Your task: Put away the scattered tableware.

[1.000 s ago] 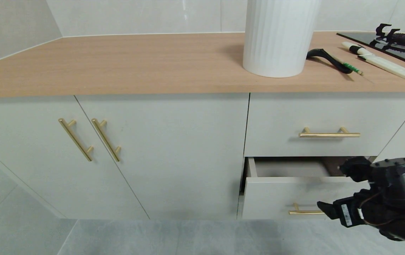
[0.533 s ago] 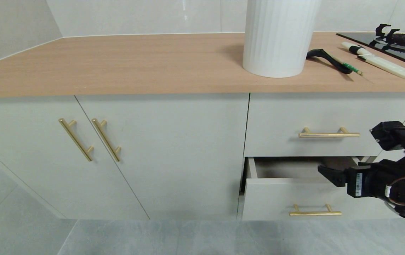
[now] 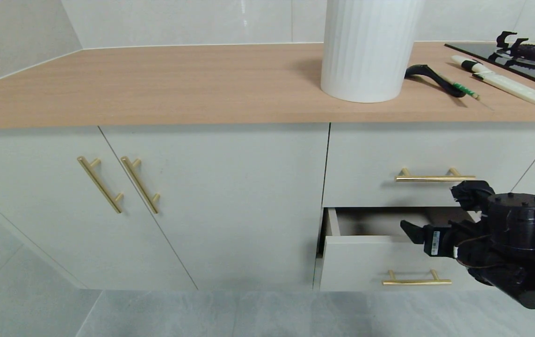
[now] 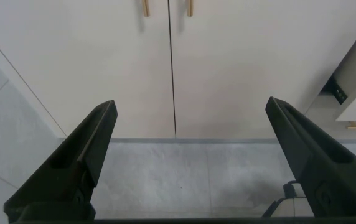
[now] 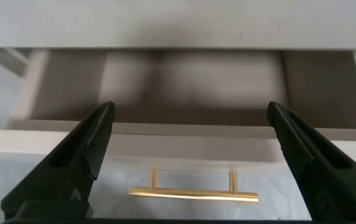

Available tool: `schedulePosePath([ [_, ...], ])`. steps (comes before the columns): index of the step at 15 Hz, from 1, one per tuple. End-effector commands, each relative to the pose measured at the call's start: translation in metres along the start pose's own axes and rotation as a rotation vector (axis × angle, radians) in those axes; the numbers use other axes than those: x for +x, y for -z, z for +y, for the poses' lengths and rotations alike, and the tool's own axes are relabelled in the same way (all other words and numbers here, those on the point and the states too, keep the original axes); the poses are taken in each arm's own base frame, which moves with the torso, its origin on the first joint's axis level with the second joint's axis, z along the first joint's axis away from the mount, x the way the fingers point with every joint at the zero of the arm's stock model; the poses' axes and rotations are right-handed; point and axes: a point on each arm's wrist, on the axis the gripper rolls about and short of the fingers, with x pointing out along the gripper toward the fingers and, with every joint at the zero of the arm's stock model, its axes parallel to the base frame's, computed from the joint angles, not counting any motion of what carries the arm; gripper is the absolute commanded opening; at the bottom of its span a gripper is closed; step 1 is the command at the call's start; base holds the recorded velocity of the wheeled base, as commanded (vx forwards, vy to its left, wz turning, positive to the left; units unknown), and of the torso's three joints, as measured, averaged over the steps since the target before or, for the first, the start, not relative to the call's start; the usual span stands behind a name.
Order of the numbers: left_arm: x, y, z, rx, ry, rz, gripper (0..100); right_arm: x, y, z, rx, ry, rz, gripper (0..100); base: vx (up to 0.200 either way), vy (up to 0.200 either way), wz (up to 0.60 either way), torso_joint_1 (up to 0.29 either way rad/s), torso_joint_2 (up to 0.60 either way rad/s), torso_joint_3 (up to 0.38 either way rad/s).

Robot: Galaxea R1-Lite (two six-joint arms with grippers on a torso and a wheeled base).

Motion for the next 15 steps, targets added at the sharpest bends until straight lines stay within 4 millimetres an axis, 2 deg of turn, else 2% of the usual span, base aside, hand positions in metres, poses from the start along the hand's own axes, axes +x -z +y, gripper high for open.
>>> schedulePosePath([
  [1, 0.000, 0.000, 0.000, 0.000, -0.001, 0.000, 100, 0.008, 0.007, -0.001, 0.002, 0.011, 0.022, 100, 0.000, 0.000, 0.00, 0.000, 0.00, 0.000],
  [7, 0.000, 0.000, 0.000, 0.000, -0.001, 0.000, 100, 0.006, 0.008, -0.002, 0.003, 0.015, 0.020, 100, 0.000, 0.000, 0.00, 0.000, 0.00, 0.000],
  [10, 0.000, 0.000, 0.000, 0.000, -0.001, 0.000, 100, 0.004, 0.018, -0.004, -0.031, 0.024, 0.101, 100, 0.000, 0.000, 0.00, 0.000, 0.00, 0.000],
  [15, 0.000, 0.000, 0.000, 0.000, -0.001, 0.000, 100, 0.001, 0.020, -0.006, -0.063, 0.026, 0.134, 100, 0.000, 0.000, 0.00, 0.000, 0.00, 0.000],
])
